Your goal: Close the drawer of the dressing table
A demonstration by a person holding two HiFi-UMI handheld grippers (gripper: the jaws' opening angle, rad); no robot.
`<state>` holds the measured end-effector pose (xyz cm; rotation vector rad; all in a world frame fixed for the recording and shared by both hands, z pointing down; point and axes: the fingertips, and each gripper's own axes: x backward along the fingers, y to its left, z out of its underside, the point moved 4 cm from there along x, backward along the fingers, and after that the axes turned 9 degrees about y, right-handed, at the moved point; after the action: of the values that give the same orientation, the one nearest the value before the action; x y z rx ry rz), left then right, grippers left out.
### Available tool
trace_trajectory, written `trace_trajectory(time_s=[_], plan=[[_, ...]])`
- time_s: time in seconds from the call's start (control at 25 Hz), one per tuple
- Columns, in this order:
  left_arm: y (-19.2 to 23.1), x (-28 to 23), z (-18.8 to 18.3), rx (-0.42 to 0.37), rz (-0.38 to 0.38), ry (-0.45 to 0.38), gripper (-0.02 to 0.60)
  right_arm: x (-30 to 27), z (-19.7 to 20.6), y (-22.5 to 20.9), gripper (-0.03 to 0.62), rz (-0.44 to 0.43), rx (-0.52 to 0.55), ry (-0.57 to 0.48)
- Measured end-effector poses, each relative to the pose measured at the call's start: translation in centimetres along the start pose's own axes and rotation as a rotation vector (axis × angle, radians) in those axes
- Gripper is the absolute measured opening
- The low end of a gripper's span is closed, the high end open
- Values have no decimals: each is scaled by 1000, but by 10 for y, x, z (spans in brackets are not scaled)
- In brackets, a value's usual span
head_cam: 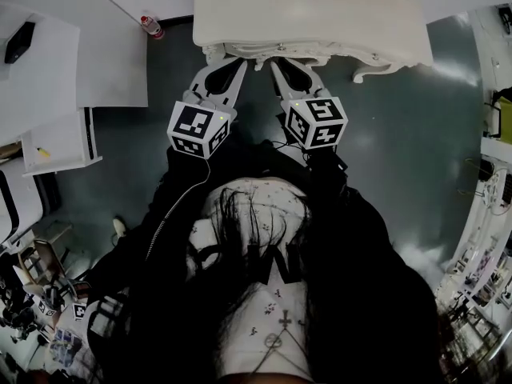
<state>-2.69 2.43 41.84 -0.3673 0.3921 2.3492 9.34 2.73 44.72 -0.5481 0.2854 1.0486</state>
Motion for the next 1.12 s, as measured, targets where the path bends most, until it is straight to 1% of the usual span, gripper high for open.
trace_trajectory(time_s=[0.28, 0.36, 0.48, 0.56, 0.68, 0.88, 1.12], plan=[[-61, 4, 17, 10, -21, 10, 0, 54, 31, -10, 67, -32, 12, -1], [-76, 4, 20, 8, -21, 7, 0, 67, 37, -13, 48, -32, 11, -9], [-95, 5, 25, 4, -21, 8, 0, 83, 45, -15, 47, -36, 16, -15], [-104, 6, 28, 4, -24, 8, 0, 91, 50, -15, 45, -41, 21, -15], [-116, 8, 30, -1, -25, 5, 0, 102, 55, -16, 9, -41, 21, -23], [-131, 10, 32, -15, -17, 4, 0, 114, 61, -15, 9, -46, 18, -35], [-141, 14, 34, -35, -14, 7, 0, 122, 65, -8, 9, -63, 47, -42]])
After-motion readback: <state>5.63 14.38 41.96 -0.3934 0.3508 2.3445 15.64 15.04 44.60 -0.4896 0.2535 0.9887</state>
